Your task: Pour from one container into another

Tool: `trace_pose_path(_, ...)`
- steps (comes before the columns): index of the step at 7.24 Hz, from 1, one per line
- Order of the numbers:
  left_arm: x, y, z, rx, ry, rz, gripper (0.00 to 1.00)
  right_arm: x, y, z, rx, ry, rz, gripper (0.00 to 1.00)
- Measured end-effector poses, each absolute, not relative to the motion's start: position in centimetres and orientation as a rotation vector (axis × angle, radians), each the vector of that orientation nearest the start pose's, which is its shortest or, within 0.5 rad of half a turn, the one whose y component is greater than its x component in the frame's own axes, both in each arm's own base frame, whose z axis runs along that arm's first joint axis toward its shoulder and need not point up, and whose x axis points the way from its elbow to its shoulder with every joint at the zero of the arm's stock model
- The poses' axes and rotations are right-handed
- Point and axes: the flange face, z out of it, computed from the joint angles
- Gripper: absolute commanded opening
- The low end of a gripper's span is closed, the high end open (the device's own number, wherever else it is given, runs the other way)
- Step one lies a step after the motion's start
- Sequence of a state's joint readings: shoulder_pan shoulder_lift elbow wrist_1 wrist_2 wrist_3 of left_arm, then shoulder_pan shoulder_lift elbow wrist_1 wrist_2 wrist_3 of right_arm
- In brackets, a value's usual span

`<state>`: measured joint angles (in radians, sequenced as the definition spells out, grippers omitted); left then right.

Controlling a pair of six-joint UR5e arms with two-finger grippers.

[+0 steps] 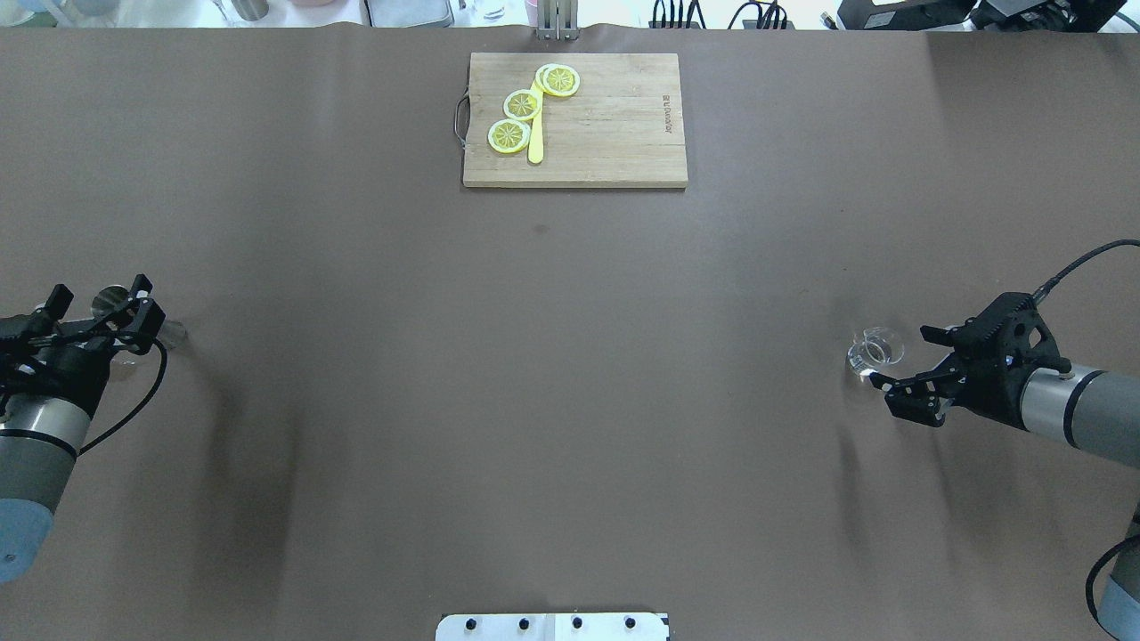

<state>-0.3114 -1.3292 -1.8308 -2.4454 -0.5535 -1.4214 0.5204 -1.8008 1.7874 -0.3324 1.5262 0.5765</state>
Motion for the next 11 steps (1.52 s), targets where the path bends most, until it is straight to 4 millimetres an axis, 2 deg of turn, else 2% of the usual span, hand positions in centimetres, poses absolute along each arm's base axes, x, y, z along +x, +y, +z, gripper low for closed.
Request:
trace_pose_path(3,30.5,-32.4,53.9,1.115,0.596,-0.59,0.95,-32.4,-33.8,55.8,0.904,-0.9,-0.394,0.95)
trace_pose_path(7,32.2,-32.8,55.0,1.128,0.604,-0.6,0.95,-32.9,-34.1,55.5,0.924,-0.924,-0.394,0.86)
trace_pose_path(9,33.7,-33.2,56.2,1.131,0.608,-0.604,0.95,-33.0,-34.1,55.8,0.922,-0.92,-0.396,0.79)
trace_pose_path(10,34.0,-33.4,56.8,1.135,0.605,-0.604,0.95,-32.9,-34.1,55.9,0.922,-0.919,-0.396,0.71)
trace_pose_path(11,34.3,-33.3,57.5,1.143,0.599,-0.604,0.95,-32.9,-34.1,55.9,0.922,-0.919,-0.396,0.67)
